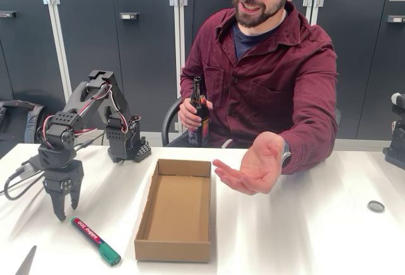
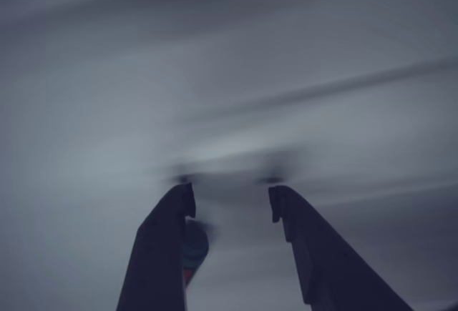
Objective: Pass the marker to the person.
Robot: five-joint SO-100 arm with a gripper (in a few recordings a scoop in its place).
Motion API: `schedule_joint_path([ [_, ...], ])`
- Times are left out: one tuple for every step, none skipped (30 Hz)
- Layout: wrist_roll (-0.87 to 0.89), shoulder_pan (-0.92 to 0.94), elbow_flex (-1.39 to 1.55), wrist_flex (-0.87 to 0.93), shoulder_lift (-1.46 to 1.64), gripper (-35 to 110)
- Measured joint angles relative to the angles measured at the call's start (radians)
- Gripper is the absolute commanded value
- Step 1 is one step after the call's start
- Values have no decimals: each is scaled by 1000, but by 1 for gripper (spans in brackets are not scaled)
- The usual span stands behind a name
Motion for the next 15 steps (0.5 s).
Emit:
schedule_joint_path([
  [8,-2,-8,0,-3,25],
  [25,-2,-26,0,-17,26],
  [43,3,-60,0,-38,26],
  [55,11,-84,6,-52,26],
  [63,12,-101,6,-60,26],
  [67,9,-109,6,-61,28],
  [71,6,-112,6,-63,29],
  [77,5,-115,6,-63,30],
  [84,-3,-117,6,-64,30],
  [92,-8,-123,6,-69,30],
  [98,-11,-129,6,-74,30],
  [101,-11,-129,3,-78,31],
  [104,-11,-129,-5,-80,31],
  [106,-9,-129,-15,-81,31],
  [106,-12,-129,-23,-81,31],
])
